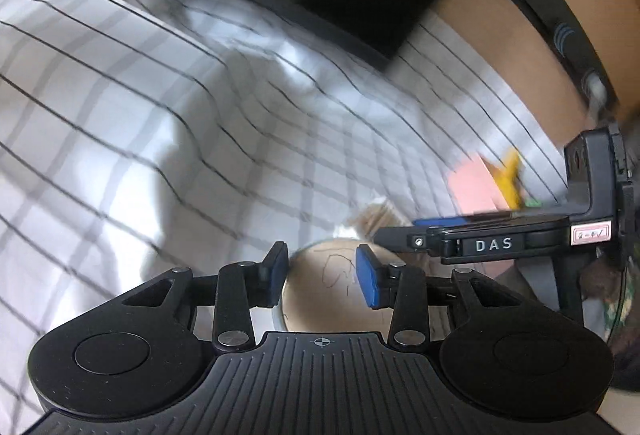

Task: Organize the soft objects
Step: 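Lift the round beige container with the left gripper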

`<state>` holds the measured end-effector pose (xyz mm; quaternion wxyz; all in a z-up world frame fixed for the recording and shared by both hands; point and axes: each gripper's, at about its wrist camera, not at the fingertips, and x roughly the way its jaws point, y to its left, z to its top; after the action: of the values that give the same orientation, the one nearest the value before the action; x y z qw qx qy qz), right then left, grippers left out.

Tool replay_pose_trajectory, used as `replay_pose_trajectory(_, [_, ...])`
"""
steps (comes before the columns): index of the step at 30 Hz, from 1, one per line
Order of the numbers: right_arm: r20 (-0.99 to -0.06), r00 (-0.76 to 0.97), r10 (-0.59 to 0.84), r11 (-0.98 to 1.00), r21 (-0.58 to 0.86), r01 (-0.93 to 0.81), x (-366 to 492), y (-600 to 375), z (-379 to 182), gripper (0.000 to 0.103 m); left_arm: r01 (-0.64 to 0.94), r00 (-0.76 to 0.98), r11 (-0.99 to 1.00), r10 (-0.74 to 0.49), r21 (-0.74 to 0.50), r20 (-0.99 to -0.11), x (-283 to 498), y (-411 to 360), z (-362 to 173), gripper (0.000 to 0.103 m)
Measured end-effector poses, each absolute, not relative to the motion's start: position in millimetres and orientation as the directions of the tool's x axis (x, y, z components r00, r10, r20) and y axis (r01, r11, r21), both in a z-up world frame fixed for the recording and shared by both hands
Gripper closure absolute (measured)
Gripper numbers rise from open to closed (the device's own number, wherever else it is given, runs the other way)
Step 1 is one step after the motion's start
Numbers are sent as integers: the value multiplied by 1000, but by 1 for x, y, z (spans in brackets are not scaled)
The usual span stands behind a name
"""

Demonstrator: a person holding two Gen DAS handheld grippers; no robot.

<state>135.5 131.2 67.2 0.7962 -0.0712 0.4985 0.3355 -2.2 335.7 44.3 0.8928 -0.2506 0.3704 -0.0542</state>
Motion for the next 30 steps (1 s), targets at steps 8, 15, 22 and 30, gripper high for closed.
replay_pose_trajectory(8, [-828,433,357,804,36,-594,75,70,82,34,-151,725,909,-164,-387,-669,-45,306,68,63])
replay_pose_trajectory(15, [-810,453,371,803,34,-596,31,33,91,20,-399,706,732,-140,-553,-694,-64,328,47,62])
replay_pose_trajectory(22, [-785,489,381,772,-21,-635,1,21,90,20,-433,732,559,-239,-707,-638,-68,330,23,59])
replay_pose_trajectory(30, [-817,460,347,724,-78,-685,-7,29,67,20,-375,720,669,-226,-642,-656,-60,298,44,60])
